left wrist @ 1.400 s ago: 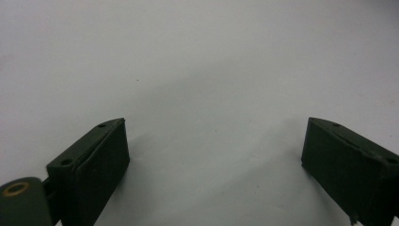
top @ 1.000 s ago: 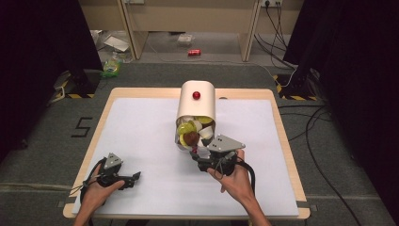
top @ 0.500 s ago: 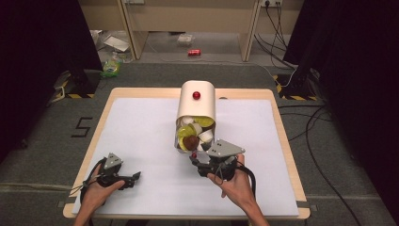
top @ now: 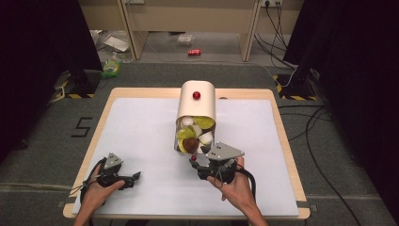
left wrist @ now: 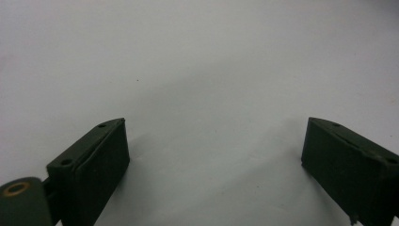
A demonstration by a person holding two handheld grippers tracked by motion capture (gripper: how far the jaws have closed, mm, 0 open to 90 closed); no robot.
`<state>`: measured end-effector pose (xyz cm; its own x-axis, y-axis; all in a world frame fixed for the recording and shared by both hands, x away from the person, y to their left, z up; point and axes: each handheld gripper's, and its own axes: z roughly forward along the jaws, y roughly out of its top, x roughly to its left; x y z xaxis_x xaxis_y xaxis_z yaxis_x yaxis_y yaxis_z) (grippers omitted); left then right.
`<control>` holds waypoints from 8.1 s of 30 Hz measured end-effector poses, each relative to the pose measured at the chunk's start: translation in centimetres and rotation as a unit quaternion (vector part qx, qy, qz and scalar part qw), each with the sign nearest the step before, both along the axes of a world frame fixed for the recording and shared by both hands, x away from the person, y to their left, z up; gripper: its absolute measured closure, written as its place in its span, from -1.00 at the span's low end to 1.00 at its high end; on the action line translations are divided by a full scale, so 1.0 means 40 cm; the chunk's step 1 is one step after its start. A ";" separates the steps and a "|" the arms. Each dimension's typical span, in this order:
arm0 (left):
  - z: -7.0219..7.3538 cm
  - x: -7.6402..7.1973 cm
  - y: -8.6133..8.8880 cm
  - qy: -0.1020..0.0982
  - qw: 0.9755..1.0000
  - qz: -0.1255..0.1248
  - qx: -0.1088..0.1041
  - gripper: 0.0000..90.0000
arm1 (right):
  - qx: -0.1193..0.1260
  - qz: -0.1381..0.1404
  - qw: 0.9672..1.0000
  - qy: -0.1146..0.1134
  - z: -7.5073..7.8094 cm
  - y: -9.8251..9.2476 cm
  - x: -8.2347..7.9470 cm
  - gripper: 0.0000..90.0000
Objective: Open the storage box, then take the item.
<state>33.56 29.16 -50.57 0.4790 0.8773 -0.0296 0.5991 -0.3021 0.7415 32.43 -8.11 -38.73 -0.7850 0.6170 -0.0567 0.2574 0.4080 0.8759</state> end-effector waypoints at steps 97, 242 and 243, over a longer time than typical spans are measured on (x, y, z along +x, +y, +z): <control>0.000 0.001 0.000 0.001 1.000 0.000 0.000 -0.84 | 0.034 -0.067 0.997 0.025 0.019 0.061 0.087 -0.45; 0.000 0.000 0.000 0.000 1.000 0.000 -0.001 -0.84 | 0.083 -0.145 0.986 -0.025 0.126 -0.166 0.032 -0.09; 0.000 0.000 0.000 0.000 1.000 0.000 -0.001 -0.84 | 0.084 -0.147 0.985 -0.024 0.124 -0.171 0.031 -0.09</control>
